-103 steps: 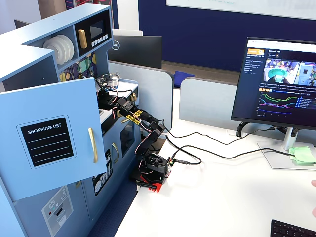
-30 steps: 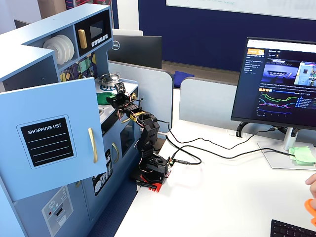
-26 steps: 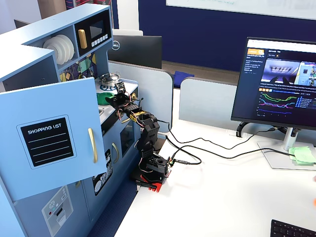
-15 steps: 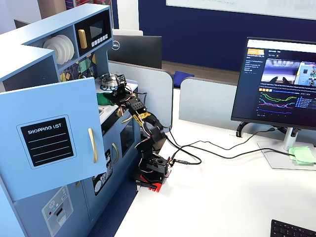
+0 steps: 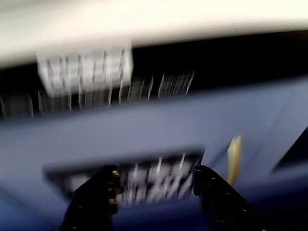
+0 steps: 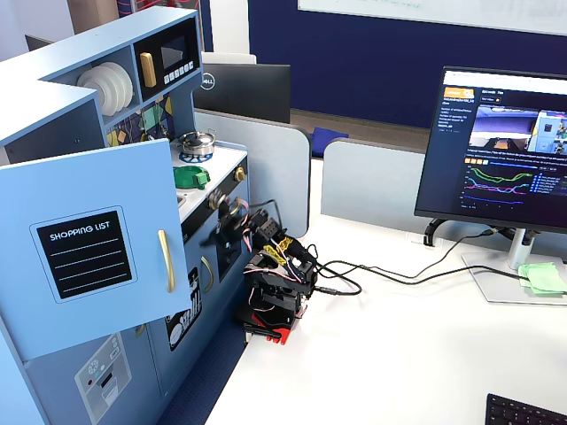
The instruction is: Take off the lid from the green recipient and place it on the counter
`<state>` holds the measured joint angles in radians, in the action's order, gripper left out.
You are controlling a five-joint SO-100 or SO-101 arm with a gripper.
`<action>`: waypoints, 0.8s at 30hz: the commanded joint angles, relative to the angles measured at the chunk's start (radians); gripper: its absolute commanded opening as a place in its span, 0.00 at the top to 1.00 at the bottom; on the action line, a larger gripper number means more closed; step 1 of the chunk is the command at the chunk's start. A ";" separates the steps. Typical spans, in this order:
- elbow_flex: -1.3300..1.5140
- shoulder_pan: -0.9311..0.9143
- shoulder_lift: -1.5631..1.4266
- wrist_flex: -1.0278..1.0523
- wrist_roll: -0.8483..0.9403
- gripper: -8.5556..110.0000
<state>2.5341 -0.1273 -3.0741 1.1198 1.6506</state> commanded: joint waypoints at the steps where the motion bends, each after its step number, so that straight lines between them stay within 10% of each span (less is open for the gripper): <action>1: 0.196 0.081 -0.058 -0.060 -0.025 0.91; 11: 0.456 0.161 -0.101 -0.106 -0.127 0.93; 24: 0.463 0.167 -0.103 0.385 -0.110 0.93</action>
<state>2.9959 0.0353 -3.1845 1.3514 1.5754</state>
